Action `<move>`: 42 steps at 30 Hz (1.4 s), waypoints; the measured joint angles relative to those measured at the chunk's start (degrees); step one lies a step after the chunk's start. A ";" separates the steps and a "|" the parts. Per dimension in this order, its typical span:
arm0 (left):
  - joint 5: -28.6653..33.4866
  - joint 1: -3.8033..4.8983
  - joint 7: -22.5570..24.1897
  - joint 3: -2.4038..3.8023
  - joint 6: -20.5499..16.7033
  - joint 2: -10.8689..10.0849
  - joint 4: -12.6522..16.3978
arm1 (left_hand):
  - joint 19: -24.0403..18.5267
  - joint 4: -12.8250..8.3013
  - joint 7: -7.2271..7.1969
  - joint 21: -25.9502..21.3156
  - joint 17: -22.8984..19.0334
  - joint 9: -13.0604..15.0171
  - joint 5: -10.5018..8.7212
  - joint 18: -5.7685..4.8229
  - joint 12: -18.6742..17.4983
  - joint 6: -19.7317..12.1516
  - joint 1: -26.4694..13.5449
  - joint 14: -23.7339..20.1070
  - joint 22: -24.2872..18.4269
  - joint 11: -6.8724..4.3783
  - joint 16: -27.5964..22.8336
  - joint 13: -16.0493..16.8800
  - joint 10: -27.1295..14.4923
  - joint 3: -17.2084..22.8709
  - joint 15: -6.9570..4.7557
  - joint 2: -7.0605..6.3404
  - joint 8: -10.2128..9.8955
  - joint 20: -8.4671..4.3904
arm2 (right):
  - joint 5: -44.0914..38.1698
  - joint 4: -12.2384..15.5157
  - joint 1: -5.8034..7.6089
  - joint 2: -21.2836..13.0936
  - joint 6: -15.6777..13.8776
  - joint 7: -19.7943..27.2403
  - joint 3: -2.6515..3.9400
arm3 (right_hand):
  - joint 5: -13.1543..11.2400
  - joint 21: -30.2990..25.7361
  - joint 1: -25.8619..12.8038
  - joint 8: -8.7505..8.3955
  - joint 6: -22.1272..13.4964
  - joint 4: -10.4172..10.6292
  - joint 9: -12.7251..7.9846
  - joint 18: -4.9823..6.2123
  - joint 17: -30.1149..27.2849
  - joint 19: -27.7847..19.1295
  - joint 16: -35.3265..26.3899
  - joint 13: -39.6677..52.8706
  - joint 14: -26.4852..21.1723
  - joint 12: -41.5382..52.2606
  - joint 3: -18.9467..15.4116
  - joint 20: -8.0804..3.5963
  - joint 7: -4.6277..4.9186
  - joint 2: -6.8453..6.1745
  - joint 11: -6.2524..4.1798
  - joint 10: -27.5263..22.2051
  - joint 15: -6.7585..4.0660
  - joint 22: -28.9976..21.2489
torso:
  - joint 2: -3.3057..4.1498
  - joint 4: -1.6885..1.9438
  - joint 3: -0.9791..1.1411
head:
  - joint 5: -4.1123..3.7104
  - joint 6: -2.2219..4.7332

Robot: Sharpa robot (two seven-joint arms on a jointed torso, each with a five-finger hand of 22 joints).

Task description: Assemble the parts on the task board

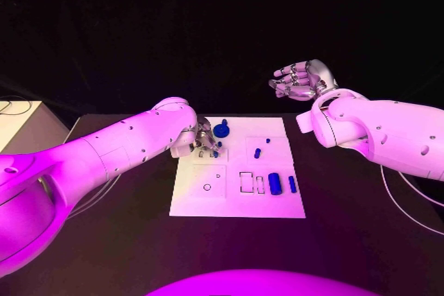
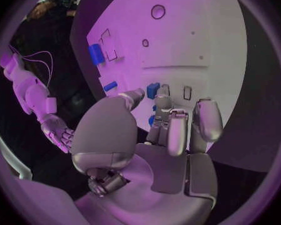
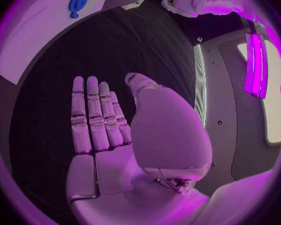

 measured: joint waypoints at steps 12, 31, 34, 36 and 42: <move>0.28 0.00 0.18 -0.05 0.03 0.34 -0.64 | 0.00 -1.03 0.00 0.00 0.00 1.08 0.00 0.00 0.00 0.00 1.69 0.00 0.07 0.00 0.00 -0.16 0.01 2.45 0.00 0.34 0.60 0.00 | -0.05 -0.03 0.00 0.13 0.02 -0.33 0.00 | 0.00 0.00 0.00 0.00 -0.01 0.00 0.00 0.00 -0.09 0.00 0.00 -0.05 0.00 0.00 0.00 0.00 -0.01 0.00 0.00 0.00 0.00 -0.06 | 0.00 -0.04 0.04 | -0.13 -0.21; 0.82 -0.04 1.37 -0.32 -0.08 -0.05 -0.34 | -0.41 -6.96 -0.77 0.00 0.00 2.69 3.71 0.00 -0.80 -0.06 5.15 -0.21 0.62 -0.84 0.00 -1.07 -0.38 12.48 -0.21 0.17 2.43 -0.41 | -0.06 0.07 0.00 0.13 -0.55 -0.02 0.00 | 0.44 0.00 0.00 0.00 -0.01 -0.11 0.01 0.00 -0.56 0.00 -0.62 -0.34 0.00 -0.21 0.39 0.00 -0.04 0.00 0.01 0.01 0.00 -0.69 | -0.14 0.02 0.10 | -0.18 -0.60; 1.14 -0.15 1.59 -0.33 -0.19 -0.73 0.15 | -0.41 -6.56 -0.78 0.00 0.00 2.69 9.66 0.00 -1.00 -0.07 4.13 -0.21 0.73 -0.84 0.00 -1.57 -0.37 12.88 -0.21 0.26 2.43 -0.41 | -0.06 0.06 0.00 0.10 -0.62 0.04 0.00 | 0.44 0.00 0.00 0.00 0.04 -0.08 0.01 0.00 -0.56 0.00 -0.66 -0.34 0.00 -0.21 0.41 0.00 -0.09 0.00 0.01 0.01 0.00 -0.69 | -0.18 0.02 0.10 | -0.15 -0.52; 1.37 -0.21 1.73 -0.33 -0.38 -1.20 0.48 | -0.41 -6.56 -0.77 0.00 0.00 2.69 11.06 0.00 -1.00 -0.07 3.40 -0.21 0.81 -0.84 0.00 -1.61 -0.37 12.88 -0.21 0.11 2.43 -0.41 | -0.06 0.05 0.00 0.06 -0.67 0.08 0.00 | 0.47 0.00 0.00 0.00 0.04 -0.08 0.01 0.00 -0.56 0.00 -0.66 -0.34 0.00 -0.21 0.41 0.00 -0.09 0.00 0.01 0.01 0.00 -0.69 | -0.19 0.02 0.10 | -0.14 -0.46; 2.48 -0.34 2.18 -0.32 -1.61 -2.41 1.76 | 0.07 -6.55 -0.77 0.73 0.00 2.70 14.36 0.00 -0.37 -0.08 2.06 -0.19 1.93 -1.07 0.51 -0.44 0.76 12.88 -0.23 -0.27 2.54 -0.86 | -0.04 0.03 -0.02 -0.04 -0.80 0.18 0.00 | 0.77 0.00 0.00 0.00 0.04 -0.08 0.01 0.00 -0.63 0.00 -0.66 -0.41 0.00 -0.21 0.40 0.00 -0.09 0.00 0.02 0.02 0.00 -0.85 | -0.22 0.06 0.10 | -0.15 -0.25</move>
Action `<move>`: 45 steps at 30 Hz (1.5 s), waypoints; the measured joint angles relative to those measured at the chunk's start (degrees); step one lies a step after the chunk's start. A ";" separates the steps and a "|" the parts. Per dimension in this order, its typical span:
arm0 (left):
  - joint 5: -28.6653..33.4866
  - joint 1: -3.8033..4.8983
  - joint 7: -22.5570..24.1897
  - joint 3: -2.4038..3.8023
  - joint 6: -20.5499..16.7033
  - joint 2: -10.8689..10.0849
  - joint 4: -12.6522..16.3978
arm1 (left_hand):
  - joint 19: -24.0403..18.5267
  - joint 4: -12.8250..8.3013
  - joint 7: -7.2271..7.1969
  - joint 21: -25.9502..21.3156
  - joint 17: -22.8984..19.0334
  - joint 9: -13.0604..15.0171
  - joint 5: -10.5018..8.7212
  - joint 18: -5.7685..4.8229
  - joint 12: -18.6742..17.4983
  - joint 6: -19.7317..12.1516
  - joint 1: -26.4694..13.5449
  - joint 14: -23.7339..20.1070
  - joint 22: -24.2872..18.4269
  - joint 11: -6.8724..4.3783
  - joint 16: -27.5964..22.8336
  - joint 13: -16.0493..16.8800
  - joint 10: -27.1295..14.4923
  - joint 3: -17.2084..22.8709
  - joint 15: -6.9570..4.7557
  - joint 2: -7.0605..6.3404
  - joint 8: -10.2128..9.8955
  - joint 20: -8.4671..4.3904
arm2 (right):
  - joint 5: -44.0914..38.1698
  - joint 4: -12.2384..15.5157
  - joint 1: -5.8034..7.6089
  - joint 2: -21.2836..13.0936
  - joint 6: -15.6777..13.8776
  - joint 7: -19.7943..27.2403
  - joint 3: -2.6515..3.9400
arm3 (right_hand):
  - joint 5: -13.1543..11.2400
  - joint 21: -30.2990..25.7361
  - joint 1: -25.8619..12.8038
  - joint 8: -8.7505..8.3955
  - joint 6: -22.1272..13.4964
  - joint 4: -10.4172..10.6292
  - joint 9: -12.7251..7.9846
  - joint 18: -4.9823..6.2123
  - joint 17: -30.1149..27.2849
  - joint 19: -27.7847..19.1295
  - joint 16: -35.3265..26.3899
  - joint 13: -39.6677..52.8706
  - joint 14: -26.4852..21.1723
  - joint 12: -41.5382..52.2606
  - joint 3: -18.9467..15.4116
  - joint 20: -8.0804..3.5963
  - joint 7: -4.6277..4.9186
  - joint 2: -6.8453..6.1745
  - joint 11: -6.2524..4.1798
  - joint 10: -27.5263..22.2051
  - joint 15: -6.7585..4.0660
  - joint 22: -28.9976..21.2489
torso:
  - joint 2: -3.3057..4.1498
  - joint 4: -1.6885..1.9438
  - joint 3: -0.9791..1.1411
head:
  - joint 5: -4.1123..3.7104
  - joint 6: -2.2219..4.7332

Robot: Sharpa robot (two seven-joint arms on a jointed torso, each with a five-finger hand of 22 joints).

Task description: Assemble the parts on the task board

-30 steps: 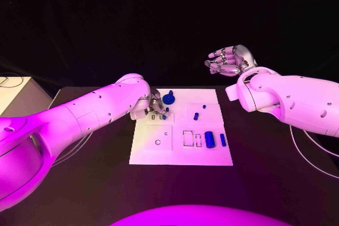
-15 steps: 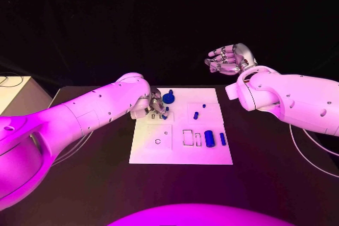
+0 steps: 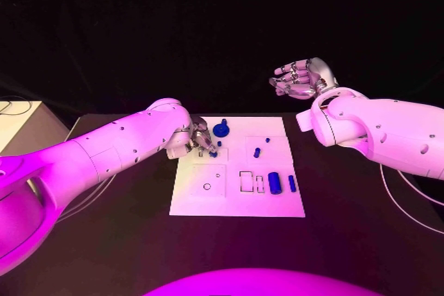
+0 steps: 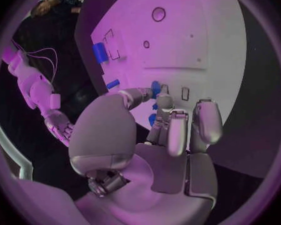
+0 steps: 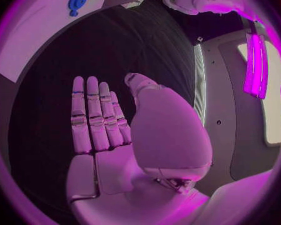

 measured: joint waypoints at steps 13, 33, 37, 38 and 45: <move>2.01 -0.04 0.11 0.17 -6.24 -2.59 4.07 | 4.38 -0.42 -0.80 2.80 0.00 0.02 12.15 -1.35 4.79 2.09 -5.08 0.13 5.82 -1.72 2.15 6.53 6.97 -0.42 -1.78 -1.97 4.32 -1.69 | 0.06 0.01 -0.02 -0.36 -0.16 0.14 0.00 | 0.23 0.00 0.00 0.00 0.00 0.00 0.00 0.00 -0.10 0.00 0.00 -0.06 0.00 0.00 0.00 0.00 -0.01 0.00 0.09 0.09 0.00 -0.08 | 0.00 0.08 0.00 | 0.32 0.29; -1.19 -0.97 -1.52 0.02 -10.32 -3.07 5.26 | 6.20 -0.73 -1.59 3.56 0.00 0.08 13.75 -1.34 6.63 3.69 -7.01 0.06 5.85 -2.92 2.15 9.57 10.24 -0.73 -2.78 -2.84 5.38 -2.10 | 0.22 -0.14 -0.05 -0.64 -0.23 0.16 -0.01 | 0.57 0.00 0.00 0.00 0.05 -0.15 -0.05 0.00 -0.30 0.00 -0.34 -0.11 0.00 -0.22 0.15 0.00 0.03 0.00 0.10 0.10 0.00 -0.32 | 0.03 0.07 0.04 | 0.75 -0.02; -1.91 -1.47 -1.72 0.00 -10.98 -3.00 5.30 | 6.21 -0.73 -1.61 3.56 0.00 0.14 13.77 -1.34 6.62 3.71 -7.11 -0.01 5.85 -2.92 2.15 9.57 10.24 -0.73 -2.85 -2.81 5.39 -2.11 | 0.24 -0.15 -0.05 -0.64 -0.25 0.16 -0.01 | 0.57 0.00 0.00 0.00 0.14 -0.16 -0.05 0.00 -0.30 0.00 -0.34 -0.11 0.00 -0.22 0.15 0.00 0.11 0.00 0.14 0.14 0.00 -0.38 | 0.03 0.07 0.04 | 0.87 -0.10; -2.04 -1.55 -1.76 -0.01 -11.11 -2.97 5.31 | 6.32 -0.73 -1.61 3.56 0.00 0.15 13.89 -1.34 6.62 3.71 -7.14 -0.01 5.84 -2.92 2.15 9.57 10.24 -0.73 -2.85 -2.83 5.39 -2.21 | 0.24 -0.15 -0.05 -0.64 -0.25 0.16 -0.01 | 0.57 0.00 0.00 0.00 0.14 -0.15 -0.05 0.01 -0.30 0.00 -0.34 -0.11 0.00 -0.22 0.15 0.00 0.11 0.00 0.14 0.14 0.00 -0.38 | 0.04 0.07 0.04 | 0.92 -0.11; -2.78 -2.10 -1.96 -0.01 -11.86 -2.75 5.37 | 6.41 -0.73 -1.71 3.55 0.00 5.27 13.98 -1.33 6.62 3.82 -7.25 -0.01 5.84 -2.92 2.15 9.57 10.24 -0.73 -2.85 -2.94 5.40 -2.30 | 0.27 -0.16 -0.05 -0.65 -0.26 0.14 -0.01 | 0.57 0.00 0.00 0.00 0.14 -0.15 -0.05 0.00 -0.30 0.00 -0.34 -0.11 0.00 -0.22 0.15 0.00 0.11 0.00 0.14 0.14 0.00 -0.38 | 0.11 0.03 0.04 | 1.05 -0.15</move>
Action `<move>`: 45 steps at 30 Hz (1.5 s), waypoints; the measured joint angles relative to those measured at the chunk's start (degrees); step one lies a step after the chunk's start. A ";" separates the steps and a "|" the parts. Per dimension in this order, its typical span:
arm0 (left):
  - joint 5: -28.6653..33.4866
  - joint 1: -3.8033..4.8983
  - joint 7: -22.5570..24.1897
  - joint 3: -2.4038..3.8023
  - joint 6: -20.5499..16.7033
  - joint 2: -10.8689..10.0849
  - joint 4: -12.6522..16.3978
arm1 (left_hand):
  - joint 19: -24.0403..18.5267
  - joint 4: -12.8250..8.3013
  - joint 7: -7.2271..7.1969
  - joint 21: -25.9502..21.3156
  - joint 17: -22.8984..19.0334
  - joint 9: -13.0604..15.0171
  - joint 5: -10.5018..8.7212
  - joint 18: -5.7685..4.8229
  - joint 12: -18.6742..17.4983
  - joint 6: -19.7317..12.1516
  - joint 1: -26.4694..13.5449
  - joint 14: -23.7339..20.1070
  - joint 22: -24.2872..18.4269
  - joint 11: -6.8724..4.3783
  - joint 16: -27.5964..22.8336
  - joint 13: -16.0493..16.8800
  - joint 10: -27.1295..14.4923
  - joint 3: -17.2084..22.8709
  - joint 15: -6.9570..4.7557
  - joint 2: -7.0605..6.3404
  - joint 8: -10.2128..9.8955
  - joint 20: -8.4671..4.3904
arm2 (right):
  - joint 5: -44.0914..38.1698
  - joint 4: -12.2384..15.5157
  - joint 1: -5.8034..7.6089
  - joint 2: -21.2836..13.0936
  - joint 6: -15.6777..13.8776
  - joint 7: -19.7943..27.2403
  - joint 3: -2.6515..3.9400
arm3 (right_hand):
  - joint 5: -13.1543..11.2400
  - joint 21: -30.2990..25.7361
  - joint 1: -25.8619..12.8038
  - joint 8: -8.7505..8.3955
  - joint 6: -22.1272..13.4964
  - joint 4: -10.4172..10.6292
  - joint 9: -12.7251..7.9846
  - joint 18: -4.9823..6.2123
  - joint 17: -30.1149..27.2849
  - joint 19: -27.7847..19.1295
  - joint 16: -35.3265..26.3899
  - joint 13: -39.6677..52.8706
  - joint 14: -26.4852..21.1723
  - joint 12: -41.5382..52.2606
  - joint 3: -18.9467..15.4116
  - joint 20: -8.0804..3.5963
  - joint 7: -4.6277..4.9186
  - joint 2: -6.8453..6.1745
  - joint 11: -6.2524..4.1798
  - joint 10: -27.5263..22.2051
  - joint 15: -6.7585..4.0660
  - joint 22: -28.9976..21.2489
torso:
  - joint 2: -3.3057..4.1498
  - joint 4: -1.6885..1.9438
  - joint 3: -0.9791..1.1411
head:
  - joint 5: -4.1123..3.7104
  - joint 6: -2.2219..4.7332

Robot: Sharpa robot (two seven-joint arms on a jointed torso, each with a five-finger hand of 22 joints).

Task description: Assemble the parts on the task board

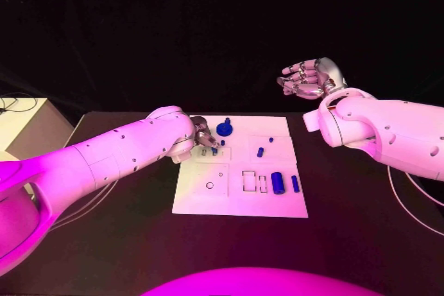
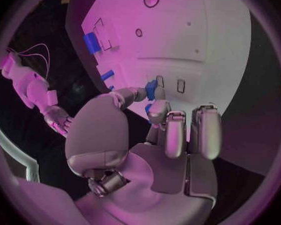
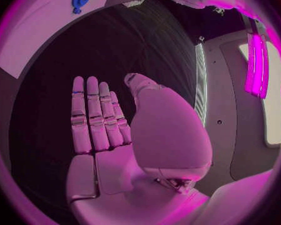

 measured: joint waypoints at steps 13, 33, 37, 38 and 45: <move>-1.66 -0.71 -0.17 -0.04 -0.75 0.40 -0.19 | 0.00 0.00 -0.18 -0.01 0.00 2.48 -0.02 0.00 0.00 0.20 0.03 0.00 -0.01 -0.18 0.00 -0.01 0.23 0.00 0.00 0.03 -0.02 0.00 | 0.01 0.00 0.00 0.00 0.00 -0.02 0.00 | 0.00 0.00 0.00 0.00 0.00 0.00 0.00 0.00 -0.05 0.00 0.00 0.01 0.00 0.00 0.00 0.00 -0.01 0.00 0.05 0.05 0.00 0.01 | 0.06 -0.04 -0.04 | 0.09 -0.12; -3.49 -0.79 -0.31 -0.06 -0.61 0.06 0.11 | -0.01 -0.01 -0.19 -0.01 0.00 3.27 0.16 0.01 -0.01 0.21 0.24 0.00 -0.02 -0.17 0.00 -0.29 0.23 -0.01 0.01 0.23 -0.15 0.01 | 0.03 -0.11 -0.09 0.04 0.01 -0.02 0.00 | 0.22 0.00 0.00 0.00 -0.01 0.16 -0.05 0.00 -0.19 0.00 -0.29 0.01 0.00 0.00 0.16 0.00 -0.02 0.00 0.07 0.07 0.00 -0.21 | 0.04 -0.03 -0.04 | 0.15 -0.44; -3.73 -0.79 -0.30 -0.06 -0.52 0.01 0.20 | -0.01 -0.01 -0.18 -0.01 0.00 3.27 0.16 0.01 -0.01 0.21 0.24 0.00 -0.02 -0.16 0.00 -0.39 0.23 -0.01 0.01 0.24 0.03 0.00 | 0.03 -0.13 -0.11 0.04 0.02 -0.01 0.00 | 0.22 0.00 0.00 0.00 -0.01 0.16 -0.05 0.00 -0.20 0.00 -0.29 0.01 0.00 0.00 0.16 0.00 -0.03 0.00 0.08 0.08 0.00 -0.22 | 0.03 -0.03 -0.03 | 0.10 -0.52; -3.78 -0.79 -0.30 -0.06 -0.50 -0.01 0.21 | -0.01 -0.01 -0.19 -0.01 0.00 3.27 0.16 0.01 -0.01 0.21 0.24 0.00 -0.02 -0.16 0.00 -0.39 0.23 -0.01 0.01 0.23 0.03 0.01 | 0.03 -0.13 -0.11 0.04 0.02 -0.01 0.00 | 0.22 0.00 0.00 0.00 -0.01 0.16 -0.05 0.00 -0.24 0.00 -0.29 0.01 0.00 0.00 0.16 0.00 -0.03 0.00 0.08 0.08 0.00 -0.27 | 0.03 -0.03 -0.03 | 0.10 -0.53; -4.02 -0.79 -0.27 -0.05 -0.36 -0.04 0.35 | -0.01 -0.01 -0.19 -0.02 0.00 3.26 0.16 0.01 -0.01 0.21 0.24 0.00 -0.02 -0.16 0.00 -0.38 0.22 -0.01 0.01 0.24 0.03 0.00 | 0.04 -0.19 -0.14 0.07 0.02 0.00 0.00 | 0.22 0.00 0.00 0.00 -0.01 0.16 -0.05 0.00 -0.24 0.00 -0.29 0.01 0.00 0.00 0.16 0.00 -0.03 0.00 0.09 0.09 0.00 -0.27 | 0.03 -0.03 -0.03 | 0.04 -0.63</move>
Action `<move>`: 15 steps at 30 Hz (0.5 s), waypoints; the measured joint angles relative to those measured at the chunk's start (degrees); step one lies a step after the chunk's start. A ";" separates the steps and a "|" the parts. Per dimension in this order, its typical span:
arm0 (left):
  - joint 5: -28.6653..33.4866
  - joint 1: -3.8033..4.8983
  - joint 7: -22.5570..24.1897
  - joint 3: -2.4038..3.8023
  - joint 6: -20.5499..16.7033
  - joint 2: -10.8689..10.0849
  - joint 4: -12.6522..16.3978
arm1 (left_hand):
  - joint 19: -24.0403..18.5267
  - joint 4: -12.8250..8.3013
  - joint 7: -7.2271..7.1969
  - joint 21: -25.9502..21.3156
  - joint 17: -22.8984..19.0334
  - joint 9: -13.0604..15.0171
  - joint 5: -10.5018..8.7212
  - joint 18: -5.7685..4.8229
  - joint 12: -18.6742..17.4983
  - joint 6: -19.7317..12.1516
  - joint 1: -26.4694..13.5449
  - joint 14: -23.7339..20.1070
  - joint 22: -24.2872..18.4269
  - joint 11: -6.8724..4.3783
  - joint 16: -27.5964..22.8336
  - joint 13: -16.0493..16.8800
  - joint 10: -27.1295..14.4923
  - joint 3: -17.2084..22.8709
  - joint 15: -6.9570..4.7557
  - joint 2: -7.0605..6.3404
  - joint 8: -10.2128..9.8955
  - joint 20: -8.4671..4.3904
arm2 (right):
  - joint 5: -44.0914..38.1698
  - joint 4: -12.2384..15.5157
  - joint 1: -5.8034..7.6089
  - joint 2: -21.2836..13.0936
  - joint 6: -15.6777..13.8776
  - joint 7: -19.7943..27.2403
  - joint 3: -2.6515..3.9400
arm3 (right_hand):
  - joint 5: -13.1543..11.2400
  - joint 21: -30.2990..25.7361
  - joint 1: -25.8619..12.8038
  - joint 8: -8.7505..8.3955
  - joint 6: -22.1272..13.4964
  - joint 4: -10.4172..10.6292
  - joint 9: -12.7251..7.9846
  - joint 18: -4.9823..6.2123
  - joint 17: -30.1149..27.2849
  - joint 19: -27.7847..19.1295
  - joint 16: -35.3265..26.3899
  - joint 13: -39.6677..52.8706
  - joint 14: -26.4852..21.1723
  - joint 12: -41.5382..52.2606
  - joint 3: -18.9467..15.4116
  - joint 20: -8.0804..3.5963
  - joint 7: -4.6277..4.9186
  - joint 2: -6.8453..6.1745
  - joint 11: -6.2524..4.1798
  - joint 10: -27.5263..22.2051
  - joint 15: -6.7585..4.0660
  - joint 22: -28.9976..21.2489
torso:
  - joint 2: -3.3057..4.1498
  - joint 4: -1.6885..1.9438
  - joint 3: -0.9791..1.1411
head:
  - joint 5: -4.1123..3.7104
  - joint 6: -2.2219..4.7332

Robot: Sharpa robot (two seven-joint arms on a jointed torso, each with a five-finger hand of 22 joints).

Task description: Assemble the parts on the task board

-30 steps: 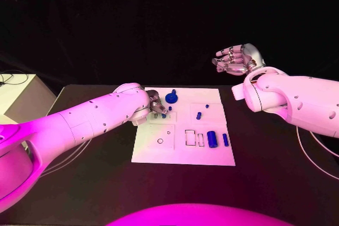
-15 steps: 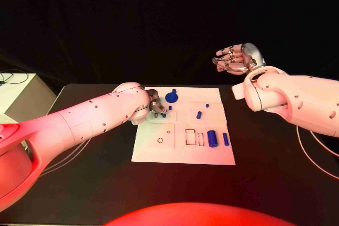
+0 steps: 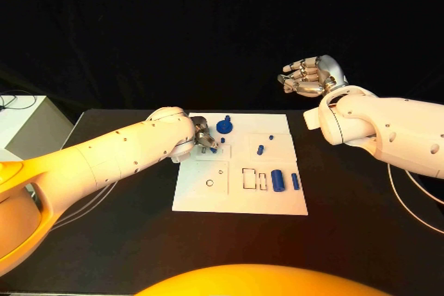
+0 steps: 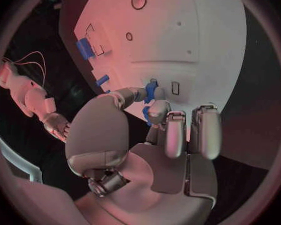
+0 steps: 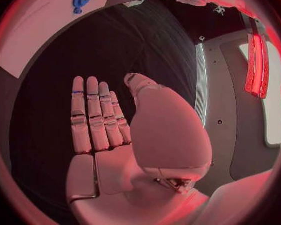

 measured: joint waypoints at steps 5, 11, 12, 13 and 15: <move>-0.14 0.00 0.00 0.00 0.10 0.00 0.15 | 0.00 0.00 0.00 0.00 0.00 0.00 -0.01 0.00 0.00 0.00 0.00 0.00 0.00 0.01 0.00 0.00 0.00 0.00 0.00 0.00 0.00 0.00 | 0.01 -0.06 -0.04 0.07 0.00 0.01 0.00 | 0.00 0.00 0.00 0.00 0.00 0.00 0.00 0.00 0.00 0.00 0.00 0.00 0.00 0.00 0.00 0.00 0.00 0.00 0.00 0.00 0.00 0.00 | -0.02 -0.02 0.00 | 0.00 -0.04; -0.18 -0.02 -0.02 -0.01 0.15 0.04 0.38 | 0.00 0.00 0.00 0.00 0.00 0.00 -0.02 0.00 -0.03 0.01 0.00 0.00 0.00 0.01 0.00 0.00 0.00 0.00 0.00 0.00 0.00 0.00 | 0.01 -0.12 -0.09 0.11 0.00 0.01 0.00 | 0.00 0.00 0.00 0.00 0.00 0.00 0.00 0.00 -0.06 0.00 0.00 0.00 0.00 0.00 0.00 0.00 -0.01 0.00 0.00 0.00 0.00 -0.08 | -0.02 -0.03 0.02 | 0.05 -0.01; -0.18 -0.02 -0.03 -0.01 0.16 0.04 0.40 | 0.00 0.00 0.00 0.00 0.00 0.00 -0.04 0.00 -0.03 0.01 0.00 0.00 0.00 0.01 0.00 0.00 -0.01 0.00 0.00 0.00 0.00 0.00 | 0.01 -0.13 -0.10 0.12 0.00 0.01 0.00 | 0.00 0.00 0.00 0.00 0.00 0.00 0.00 0.00 -0.06 0.00 0.00 0.00 0.00 0.00 0.00 0.00 -0.01 0.00 0.00 0.00 0.00 -0.08 | -0.02 -0.03 0.03 | 0.07 -0.01; -0.18 -0.02 -0.03 -0.01 0.16 0.04 0.43 | 0.00 0.00 0.00 0.00 0.00 0.01 -0.06 0.00 -0.03 0.01 0.00 0.00 0.00 0.01 0.00 0.00 -0.01 0.00 0.00 0.00 0.00 0.00 | 0.01 -0.14 -0.11 0.12 0.00 0.01 0.00 | 0.00 0.00 0.00 0.00 -0.01 0.00 0.00 0.00 -0.06 0.00 0.00 0.00 0.00 0.00 0.00 0.00 -0.01 0.00 0.00 0.00 0.00 -0.08 | -0.02 -0.03 0.03 | 0.08 -0.01; -0.19 -0.02 -0.03 -0.01 0.16 0.04 0.45 | 0.00 0.00 0.00 -0.01 0.00 0.01 -0.07 0.00 -0.03 0.01 0.00 0.00 0.00 0.02 0.00 0.00 -0.01 0.00 0.00 0.00 0.00 0.00 | 0.01 -0.18 -0.12 0.14 0.00 0.02 0.00 | 0.00 0.00 0.00 0.00 -0.01 0.00 0.00 0.00 -0.06 0.00 0.00 -0.05 0.21 0.00 0.00 0.00 -0.01 0.00 0.00 0.00 0.21 -0.08 | -0.02 -0.03 0.04 | 0.09 -0.01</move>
